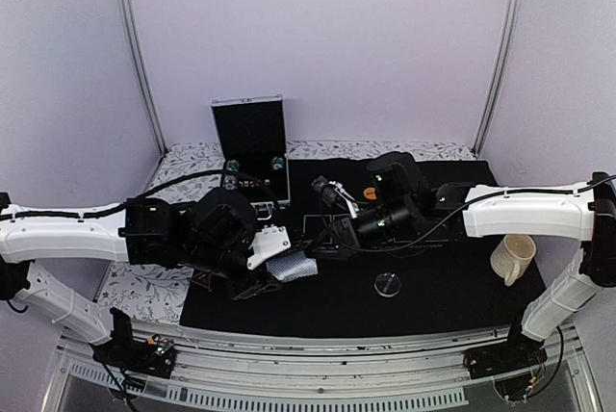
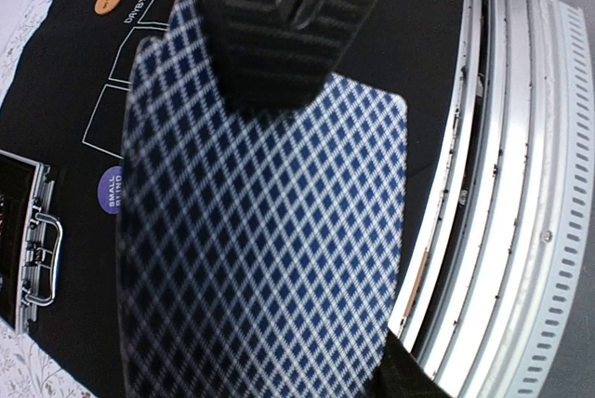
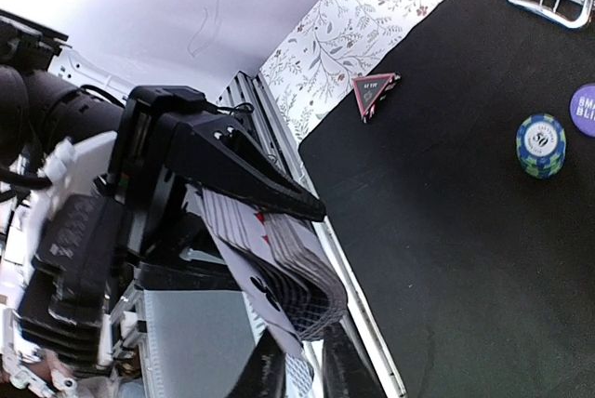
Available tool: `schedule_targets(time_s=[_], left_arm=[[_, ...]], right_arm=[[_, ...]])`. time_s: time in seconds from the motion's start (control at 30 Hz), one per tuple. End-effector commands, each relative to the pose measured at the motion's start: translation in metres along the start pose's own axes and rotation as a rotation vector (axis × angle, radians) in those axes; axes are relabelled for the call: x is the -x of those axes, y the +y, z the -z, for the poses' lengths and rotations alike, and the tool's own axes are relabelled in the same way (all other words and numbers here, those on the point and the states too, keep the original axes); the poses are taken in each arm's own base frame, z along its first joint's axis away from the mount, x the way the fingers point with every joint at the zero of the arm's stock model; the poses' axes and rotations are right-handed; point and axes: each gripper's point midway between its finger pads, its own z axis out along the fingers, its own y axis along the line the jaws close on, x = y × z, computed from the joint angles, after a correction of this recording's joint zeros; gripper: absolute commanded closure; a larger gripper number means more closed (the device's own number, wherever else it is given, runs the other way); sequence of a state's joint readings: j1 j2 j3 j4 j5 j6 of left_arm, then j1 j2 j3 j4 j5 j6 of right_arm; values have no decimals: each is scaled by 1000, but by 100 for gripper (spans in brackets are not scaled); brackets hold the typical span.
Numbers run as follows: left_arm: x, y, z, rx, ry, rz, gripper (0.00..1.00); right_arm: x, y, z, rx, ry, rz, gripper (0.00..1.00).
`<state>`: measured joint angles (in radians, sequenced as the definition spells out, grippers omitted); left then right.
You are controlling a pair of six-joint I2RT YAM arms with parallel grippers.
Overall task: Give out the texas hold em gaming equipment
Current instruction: Pick up the poker card from the face-down deck piles.
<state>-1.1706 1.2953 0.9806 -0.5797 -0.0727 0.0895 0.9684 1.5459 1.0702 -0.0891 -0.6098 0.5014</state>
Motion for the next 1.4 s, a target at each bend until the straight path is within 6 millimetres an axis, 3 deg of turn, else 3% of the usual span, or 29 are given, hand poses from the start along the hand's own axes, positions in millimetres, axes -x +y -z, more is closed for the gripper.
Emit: schedule_targets(time_s=[0.0, 0.67, 1.37], left_arm=[[11, 4, 10, -7, -69, 32, 55], [-1, 8, 7, -5, -55, 67, 55], [0, 13, 9, -8, -81, 105, 56]], right_arm=[[9, 0, 4, -16, -35, 13, 88], [5, -3, 12, -58, -31, 21, 93], [13, 13, 29, -28, -58, 59, 98]])
